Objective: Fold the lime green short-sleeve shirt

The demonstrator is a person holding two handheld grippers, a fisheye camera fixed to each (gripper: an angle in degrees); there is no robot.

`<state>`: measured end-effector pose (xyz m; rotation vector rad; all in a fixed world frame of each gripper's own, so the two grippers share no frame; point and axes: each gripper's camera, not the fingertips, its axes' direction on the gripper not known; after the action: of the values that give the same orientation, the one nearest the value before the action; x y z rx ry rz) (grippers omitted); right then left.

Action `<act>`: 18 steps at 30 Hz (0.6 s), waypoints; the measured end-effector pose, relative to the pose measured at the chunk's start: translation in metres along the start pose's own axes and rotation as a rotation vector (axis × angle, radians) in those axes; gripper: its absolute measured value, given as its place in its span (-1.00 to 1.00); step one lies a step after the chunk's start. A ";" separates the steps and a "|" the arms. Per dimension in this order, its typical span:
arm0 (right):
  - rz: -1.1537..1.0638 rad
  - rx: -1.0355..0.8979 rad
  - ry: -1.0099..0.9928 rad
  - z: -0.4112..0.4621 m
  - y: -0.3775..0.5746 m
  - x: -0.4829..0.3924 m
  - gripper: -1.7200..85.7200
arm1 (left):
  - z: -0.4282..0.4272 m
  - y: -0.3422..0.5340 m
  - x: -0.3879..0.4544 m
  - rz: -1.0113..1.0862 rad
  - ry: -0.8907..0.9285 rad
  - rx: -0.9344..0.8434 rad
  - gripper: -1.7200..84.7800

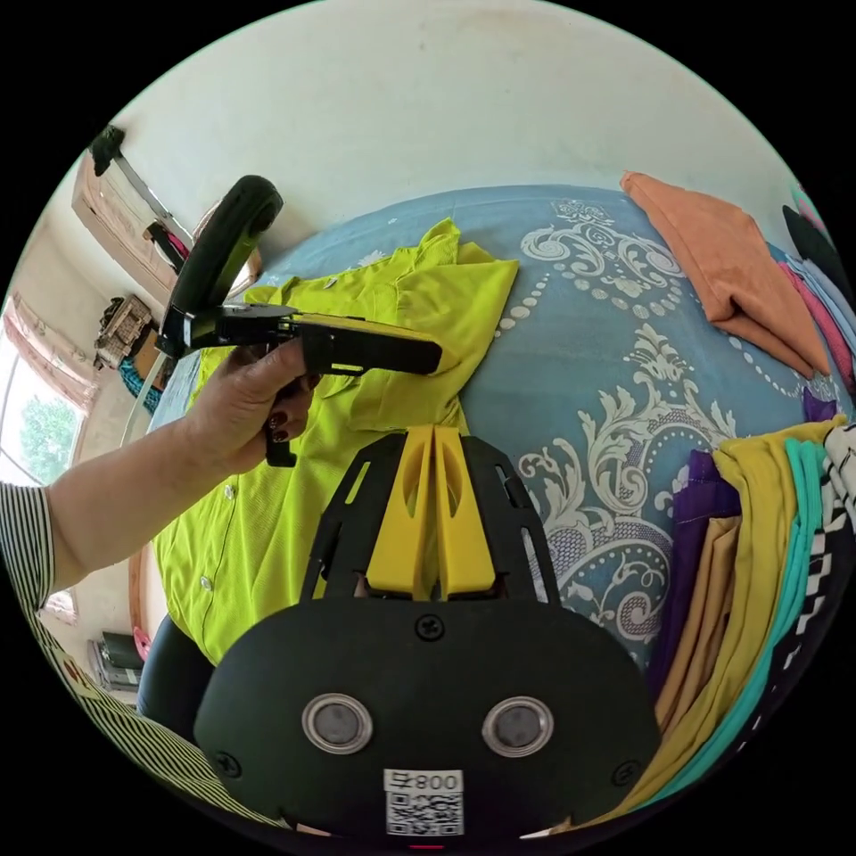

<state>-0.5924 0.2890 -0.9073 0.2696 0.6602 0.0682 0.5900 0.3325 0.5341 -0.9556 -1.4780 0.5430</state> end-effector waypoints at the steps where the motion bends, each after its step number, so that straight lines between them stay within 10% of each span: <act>1: 0.004 0.011 0.001 -0.007 -0.004 -0.003 -0.96 | -0.002 0.006 -0.002 -0.007 0.009 0.021 -0.96; 18: -0.020 0.063 0.120 -0.109 -0.070 -0.077 -0.96 | -0.108 0.471 -0.185 -0.962 -0.141 0.615 -0.82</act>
<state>-0.7218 0.2351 -0.9620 0.3212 0.7856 0.0447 0.7955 0.4196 0.0673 0.3032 -1.5548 0.3017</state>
